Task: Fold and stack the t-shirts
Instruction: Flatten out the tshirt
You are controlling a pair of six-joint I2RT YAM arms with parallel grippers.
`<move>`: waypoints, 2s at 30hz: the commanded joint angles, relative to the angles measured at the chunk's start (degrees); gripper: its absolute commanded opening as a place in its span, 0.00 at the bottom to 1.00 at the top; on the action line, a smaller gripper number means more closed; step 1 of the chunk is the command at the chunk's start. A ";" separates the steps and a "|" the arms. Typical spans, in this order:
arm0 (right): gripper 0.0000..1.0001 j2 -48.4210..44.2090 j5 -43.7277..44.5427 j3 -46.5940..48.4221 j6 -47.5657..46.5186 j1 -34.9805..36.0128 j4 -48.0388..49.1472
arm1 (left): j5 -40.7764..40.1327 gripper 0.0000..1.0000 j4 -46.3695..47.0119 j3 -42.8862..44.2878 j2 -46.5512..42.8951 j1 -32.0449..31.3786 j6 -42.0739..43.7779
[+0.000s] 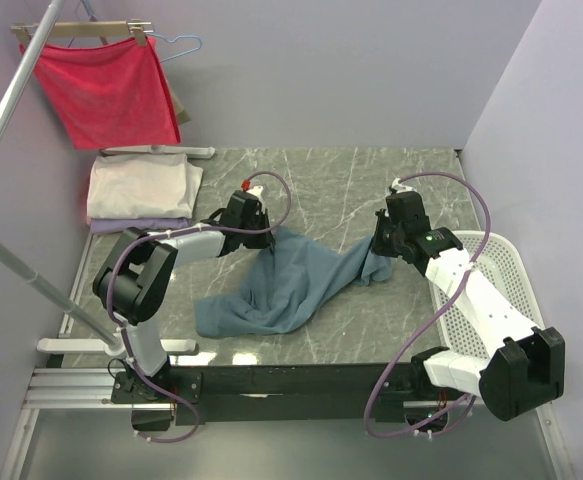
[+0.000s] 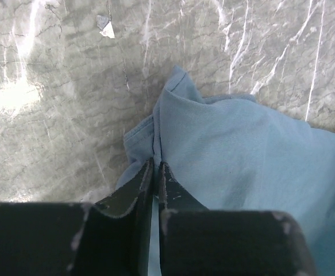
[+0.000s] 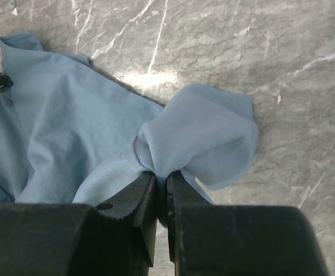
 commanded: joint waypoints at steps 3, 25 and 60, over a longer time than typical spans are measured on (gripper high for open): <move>0.12 0.44 0.71 1.24 -1.01 0.11 2.21 | 2.42 0.09 0.02 2.02 -1.70 -0.06 1.38; 0.12 0.96 0.27 0.89 -1.19 0.11 2.65 | 1.45 0.26 -1.21 2.90 -3.28 -0.06 1.29; 0.12 1.05 0.89 0.89 -1.28 0.11 2.39 | 2.68 0.14 -1.47 3.69 0.49 -0.59 2.25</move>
